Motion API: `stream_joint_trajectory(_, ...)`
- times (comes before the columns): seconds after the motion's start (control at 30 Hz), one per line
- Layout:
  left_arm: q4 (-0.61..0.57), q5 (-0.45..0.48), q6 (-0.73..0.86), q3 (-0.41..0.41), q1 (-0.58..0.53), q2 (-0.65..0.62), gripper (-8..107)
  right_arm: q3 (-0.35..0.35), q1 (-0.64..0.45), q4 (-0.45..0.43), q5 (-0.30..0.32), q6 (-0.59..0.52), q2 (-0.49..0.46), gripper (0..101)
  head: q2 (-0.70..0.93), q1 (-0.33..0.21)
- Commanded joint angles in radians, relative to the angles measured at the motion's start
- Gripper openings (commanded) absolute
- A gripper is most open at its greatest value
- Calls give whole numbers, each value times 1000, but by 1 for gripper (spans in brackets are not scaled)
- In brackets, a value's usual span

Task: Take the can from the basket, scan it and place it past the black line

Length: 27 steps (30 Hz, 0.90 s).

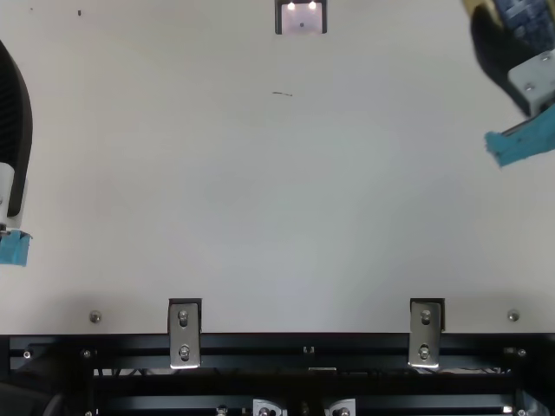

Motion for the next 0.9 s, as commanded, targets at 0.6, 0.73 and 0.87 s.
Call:
stream_joint_trajectory(0.6,0,0,0,0,0,0,90,3,-93,-183,-17,225,-42,0,-235,-32)
stream_joint_trajectory(0.73,0,0,0,0,0,0,90,7,-104,-213,-15,260,-49,0,-294,-32)
stream_joint_trajectory(0.87,0,0,0,0,0,0,90,12,-116,-249,-12,303,-60,0,-329,-32)
